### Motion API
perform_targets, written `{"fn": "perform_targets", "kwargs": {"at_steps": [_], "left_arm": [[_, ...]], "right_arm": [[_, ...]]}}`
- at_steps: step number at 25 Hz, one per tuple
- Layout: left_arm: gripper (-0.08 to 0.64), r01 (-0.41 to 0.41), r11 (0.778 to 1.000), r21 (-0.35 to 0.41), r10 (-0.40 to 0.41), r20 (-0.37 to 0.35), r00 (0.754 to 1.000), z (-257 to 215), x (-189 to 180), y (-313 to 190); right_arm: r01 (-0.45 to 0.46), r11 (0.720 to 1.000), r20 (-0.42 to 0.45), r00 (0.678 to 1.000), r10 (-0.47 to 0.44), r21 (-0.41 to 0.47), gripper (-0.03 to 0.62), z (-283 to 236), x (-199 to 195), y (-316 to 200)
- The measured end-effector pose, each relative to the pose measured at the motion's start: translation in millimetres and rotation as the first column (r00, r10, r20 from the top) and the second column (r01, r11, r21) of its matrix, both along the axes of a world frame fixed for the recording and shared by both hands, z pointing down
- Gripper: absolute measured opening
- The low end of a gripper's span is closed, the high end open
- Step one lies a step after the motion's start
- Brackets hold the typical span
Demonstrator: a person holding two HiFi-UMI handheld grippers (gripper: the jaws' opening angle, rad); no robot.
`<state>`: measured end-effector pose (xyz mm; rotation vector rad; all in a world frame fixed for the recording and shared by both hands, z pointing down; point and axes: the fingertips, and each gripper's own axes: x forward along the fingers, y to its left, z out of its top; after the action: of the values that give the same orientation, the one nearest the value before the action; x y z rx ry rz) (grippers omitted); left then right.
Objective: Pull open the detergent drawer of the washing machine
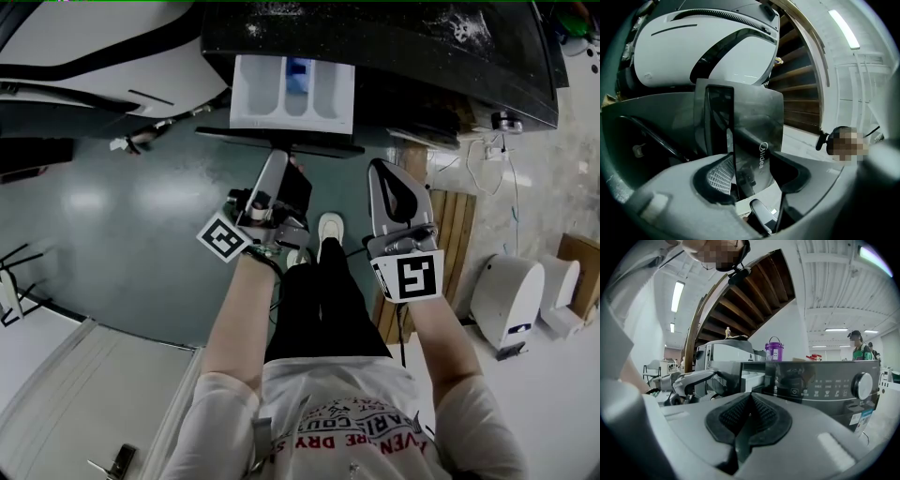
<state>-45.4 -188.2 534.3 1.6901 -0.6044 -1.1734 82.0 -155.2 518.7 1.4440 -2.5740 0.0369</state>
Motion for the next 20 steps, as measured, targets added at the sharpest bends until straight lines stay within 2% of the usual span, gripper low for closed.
{"fn": "perform_targets", "kwargs": {"at_steps": [10, 20], "left_arm": [[0.235, 0.006, 1.0, 0.01, -0.006, -0.007, 1.0, 1.8, -2.5, 26.9], [0.23, 0.012, 1.0, 0.011, -0.012, -0.015, 1.0, 1.5, -5.4, 44.7]], "right_arm": [[-0.041, 0.999, 0.008, 0.999, 0.041, 0.008, -0.002, -1.3, 7.7, 14.9], [-0.043, 0.999, 0.009, 0.999, 0.043, 0.002, -0.002, -3.5, 2.9, 30.8]]}}
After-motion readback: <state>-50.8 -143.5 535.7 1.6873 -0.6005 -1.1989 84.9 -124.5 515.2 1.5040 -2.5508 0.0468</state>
